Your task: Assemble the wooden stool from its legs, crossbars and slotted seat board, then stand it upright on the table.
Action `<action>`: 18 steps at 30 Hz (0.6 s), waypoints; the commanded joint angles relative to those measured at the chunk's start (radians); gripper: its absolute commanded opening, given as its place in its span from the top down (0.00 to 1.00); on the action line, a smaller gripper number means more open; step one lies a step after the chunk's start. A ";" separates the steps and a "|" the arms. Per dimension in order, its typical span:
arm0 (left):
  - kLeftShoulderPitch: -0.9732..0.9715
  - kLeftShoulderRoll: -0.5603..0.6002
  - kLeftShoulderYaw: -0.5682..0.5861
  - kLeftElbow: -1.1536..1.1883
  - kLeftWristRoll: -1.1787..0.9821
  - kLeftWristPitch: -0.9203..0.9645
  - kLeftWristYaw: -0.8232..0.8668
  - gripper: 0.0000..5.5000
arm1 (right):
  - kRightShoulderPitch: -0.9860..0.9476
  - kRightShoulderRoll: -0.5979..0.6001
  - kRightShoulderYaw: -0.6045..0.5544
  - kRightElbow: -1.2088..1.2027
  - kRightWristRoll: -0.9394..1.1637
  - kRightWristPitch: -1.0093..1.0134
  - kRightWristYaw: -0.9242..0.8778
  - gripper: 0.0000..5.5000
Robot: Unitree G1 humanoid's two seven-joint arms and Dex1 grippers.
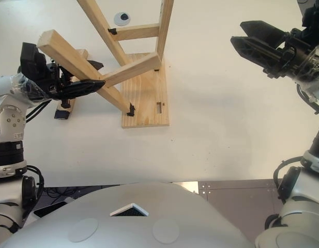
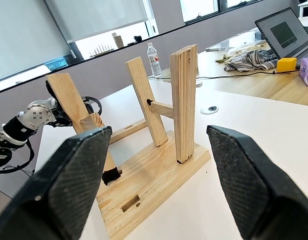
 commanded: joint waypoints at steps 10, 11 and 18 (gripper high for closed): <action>0.007 0.050 0.021 0.021 0.011 0.034 -0.011 0.63 | 0.068 0.032 -0.003 -0.069 0.019 -0.004 -0.019 0.36; 0.006 0.053 0.024 0.022 0.008 0.036 -0.015 0.63 | 0.068 0.033 -0.003 -0.070 0.019 -0.002 -0.019 0.36; 0.017 0.067 -0.015 0.027 0.062 -0.013 -0.058 0.63 | 0.069 0.033 0.003 -0.072 0.015 -0.005 -0.017 0.36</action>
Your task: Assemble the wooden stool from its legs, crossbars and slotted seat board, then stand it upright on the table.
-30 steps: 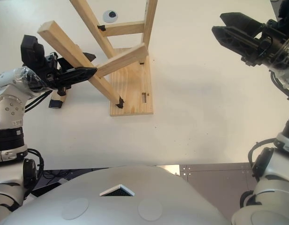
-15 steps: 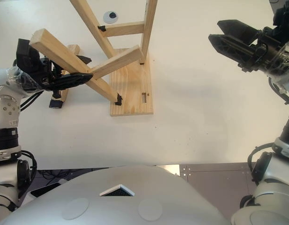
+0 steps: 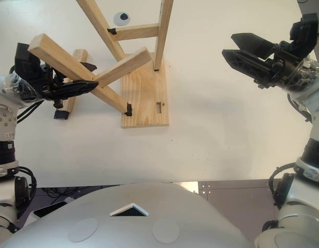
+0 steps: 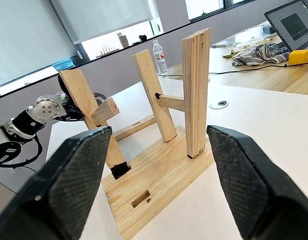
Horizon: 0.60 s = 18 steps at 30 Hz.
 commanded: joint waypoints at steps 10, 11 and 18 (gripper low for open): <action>-0.061 0.059 -0.172 0.086 0.216 -0.157 -0.076 0.63 | 0.037 0.030 0.003 -0.050 0.007 -0.008 -0.034 0.36; -0.073 0.061 -0.186 0.099 0.235 -0.164 -0.069 0.63 | 0.045 0.033 0.002 -0.056 0.009 -0.009 -0.038 0.36; -0.083 0.109 -0.290 0.072 0.287 -0.076 -0.045 0.63 | 0.114 0.069 -0.006 -0.107 0.011 -0.022 -0.080 0.36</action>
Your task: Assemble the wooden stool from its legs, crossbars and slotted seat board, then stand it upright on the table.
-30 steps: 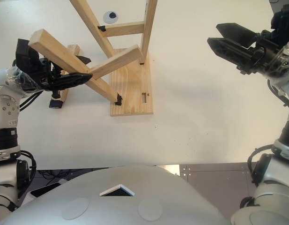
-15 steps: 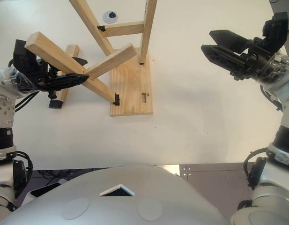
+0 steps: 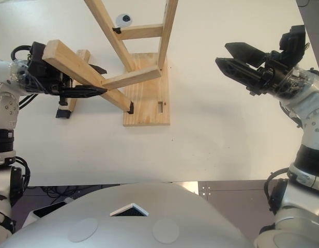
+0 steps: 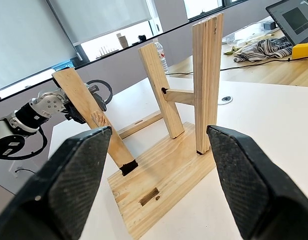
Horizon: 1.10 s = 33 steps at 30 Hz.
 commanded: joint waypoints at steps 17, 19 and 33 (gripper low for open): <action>0.233 0.089 -0.322 -0.201 0.159 0.293 0.292 0.63 | 0.088 0.039 0.001 -0.058 -0.008 -0.051 -0.061 0.36; 0.244 0.092 -0.318 -0.184 0.160 0.287 0.305 0.63 | 0.090 0.039 0.006 -0.062 -0.010 -0.050 -0.062 0.36; 0.149 0.152 -0.018 -0.342 -0.002 0.289 0.357 0.45 | 0.103 0.055 0.019 -0.069 -0.026 -0.060 -0.086 0.36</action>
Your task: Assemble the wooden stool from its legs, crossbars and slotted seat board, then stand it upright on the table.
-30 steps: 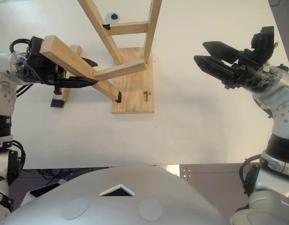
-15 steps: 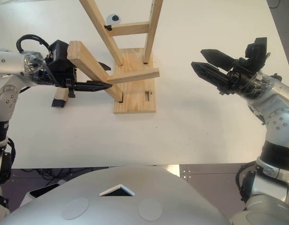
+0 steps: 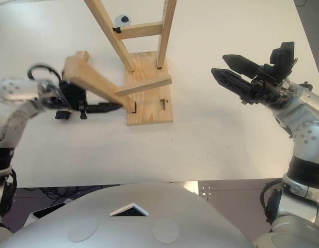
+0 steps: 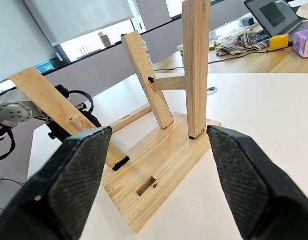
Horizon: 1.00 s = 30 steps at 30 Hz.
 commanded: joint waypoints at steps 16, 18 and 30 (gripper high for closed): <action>0.042 0.046 0.190 0.127 0.027 -0.177 -0.179 0.22 | 0.079 0.022 -0.003 -0.034 -0.016 -0.062 -0.056 0.36; 0.054 0.037 0.181 0.106 0.010 -0.184 -0.217 0.22 | 0.074 0.020 0.002 -0.031 -0.018 -0.062 -0.054 0.36; -0.030 -0.064 0.205 0.083 -0.074 -0.163 -0.211 0.22 | 0.091 0.014 0.009 -0.038 -0.025 -0.067 -0.048 0.36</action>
